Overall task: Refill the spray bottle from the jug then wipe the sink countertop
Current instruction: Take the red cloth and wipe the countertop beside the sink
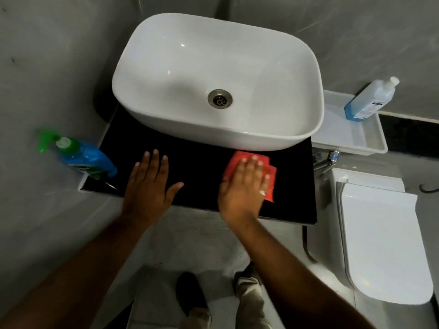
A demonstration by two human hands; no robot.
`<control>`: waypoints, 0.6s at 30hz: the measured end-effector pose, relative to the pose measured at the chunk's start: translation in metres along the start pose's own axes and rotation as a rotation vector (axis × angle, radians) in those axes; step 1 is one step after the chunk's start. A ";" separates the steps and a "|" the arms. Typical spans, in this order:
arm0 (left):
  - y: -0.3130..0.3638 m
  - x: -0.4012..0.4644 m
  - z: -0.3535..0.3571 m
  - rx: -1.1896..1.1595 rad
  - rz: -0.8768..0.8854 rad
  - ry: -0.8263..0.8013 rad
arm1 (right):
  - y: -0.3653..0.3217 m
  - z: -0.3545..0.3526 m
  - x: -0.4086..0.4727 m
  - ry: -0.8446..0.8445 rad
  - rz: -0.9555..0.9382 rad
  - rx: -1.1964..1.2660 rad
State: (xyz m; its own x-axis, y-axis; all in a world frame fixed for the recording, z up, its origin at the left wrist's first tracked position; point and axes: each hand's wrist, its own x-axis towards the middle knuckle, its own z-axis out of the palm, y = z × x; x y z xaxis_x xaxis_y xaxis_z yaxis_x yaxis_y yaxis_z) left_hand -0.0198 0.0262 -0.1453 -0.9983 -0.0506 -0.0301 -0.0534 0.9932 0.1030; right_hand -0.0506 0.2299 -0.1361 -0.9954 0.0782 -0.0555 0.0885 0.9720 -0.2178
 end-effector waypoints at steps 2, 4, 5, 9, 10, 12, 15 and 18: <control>0.000 -0.001 0.000 -0.004 0.004 -0.002 | -0.019 0.003 -0.018 -0.023 -0.212 0.007; 0.000 -0.001 -0.002 -0.004 0.010 0.000 | -0.005 -0.002 -0.031 -0.077 -0.420 0.022; 0.000 -0.001 -0.002 -0.007 0.010 0.000 | 0.014 -0.006 -0.034 -0.100 -0.498 0.020; 0.000 0.000 -0.003 -0.019 0.018 -0.008 | 0.111 -0.025 -0.031 -0.120 -0.414 -0.008; 0.001 -0.001 -0.003 -0.016 0.025 -0.008 | 0.130 -0.030 -0.029 -0.104 -0.340 -0.003; 0.001 0.000 -0.003 -0.029 0.021 -0.008 | 0.141 -0.035 -0.022 -0.049 -0.188 -0.013; -0.001 0.001 -0.001 -0.053 0.005 0.001 | 0.096 -0.021 -0.006 0.084 0.181 -0.011; -0.001 0.000 0.000 -0.081 0.008 -0.005 | 0.019 -0.004 0.005 0.061 0.347 0.088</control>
State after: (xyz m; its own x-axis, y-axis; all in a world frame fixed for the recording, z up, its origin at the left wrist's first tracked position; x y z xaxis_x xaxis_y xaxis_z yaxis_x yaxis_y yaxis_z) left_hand -0.0198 0.0250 -0.1452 -0.9985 -0.0421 -0.0337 -0.0476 0.9819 0.1834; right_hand -0.0540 0.2502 -0.1364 -0.9059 0.4152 -0.0835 0.4213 0.8630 -0.2789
